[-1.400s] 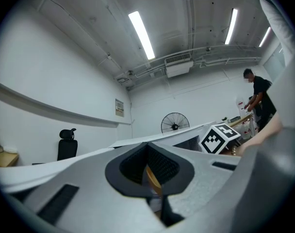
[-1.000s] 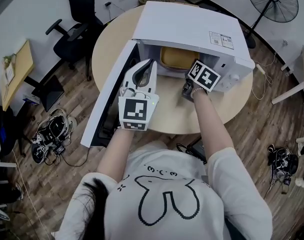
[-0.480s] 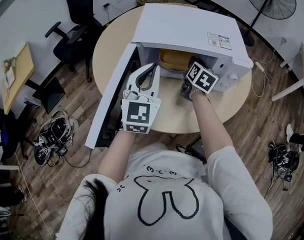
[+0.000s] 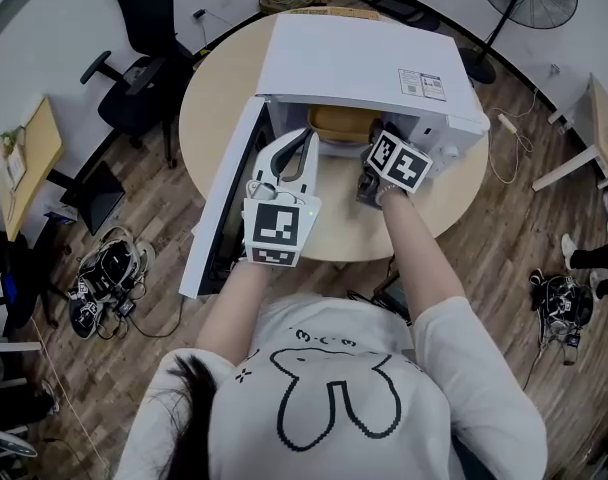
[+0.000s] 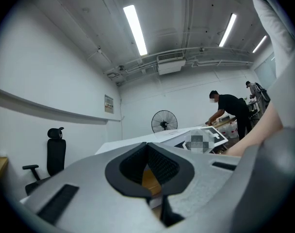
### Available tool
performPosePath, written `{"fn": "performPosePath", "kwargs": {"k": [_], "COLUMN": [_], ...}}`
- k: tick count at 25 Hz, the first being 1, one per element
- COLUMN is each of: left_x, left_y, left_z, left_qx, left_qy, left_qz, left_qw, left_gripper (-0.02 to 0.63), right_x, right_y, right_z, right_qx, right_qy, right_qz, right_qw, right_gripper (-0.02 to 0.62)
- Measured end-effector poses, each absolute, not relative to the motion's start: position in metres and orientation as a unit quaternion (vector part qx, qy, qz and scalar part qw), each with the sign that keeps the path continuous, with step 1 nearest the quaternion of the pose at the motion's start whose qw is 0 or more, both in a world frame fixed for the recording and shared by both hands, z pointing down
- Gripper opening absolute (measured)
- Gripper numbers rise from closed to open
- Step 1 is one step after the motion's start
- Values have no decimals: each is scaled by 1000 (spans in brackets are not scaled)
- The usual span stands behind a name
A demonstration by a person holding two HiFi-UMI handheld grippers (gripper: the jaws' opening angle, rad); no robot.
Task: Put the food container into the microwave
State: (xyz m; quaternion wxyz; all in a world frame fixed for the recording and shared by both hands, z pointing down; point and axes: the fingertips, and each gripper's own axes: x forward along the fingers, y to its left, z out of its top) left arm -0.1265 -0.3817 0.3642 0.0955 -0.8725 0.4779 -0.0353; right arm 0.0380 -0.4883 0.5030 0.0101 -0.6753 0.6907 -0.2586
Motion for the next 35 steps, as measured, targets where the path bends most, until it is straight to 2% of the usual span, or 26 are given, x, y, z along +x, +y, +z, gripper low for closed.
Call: {"fn": "performPosePath", "kwargs": {"k": [11, 22, 35], "left_x": [-121, -126, -142], "left_y": [-382, -387, -383], "left_z": [346, 343, 345], "left_qx": [-862, -840, -822], "left_qy": [502, 539, 564], "left_qz": [-27, -38, -44], "left_qw": [71, 55, 58], "left_gripper": [8, 8, 8], "right_x": [44, 46, 63], "right_y": [-470, -458, -433], "right_z": [477, 464, 436], "right_qx": [-639, -571, -532], "right_qy": [728, 787, 823], "right_qz": [-246, -215, -176], "right_qw": [-25, -92, -91], "right_gripper": [112, 112, 112]}}
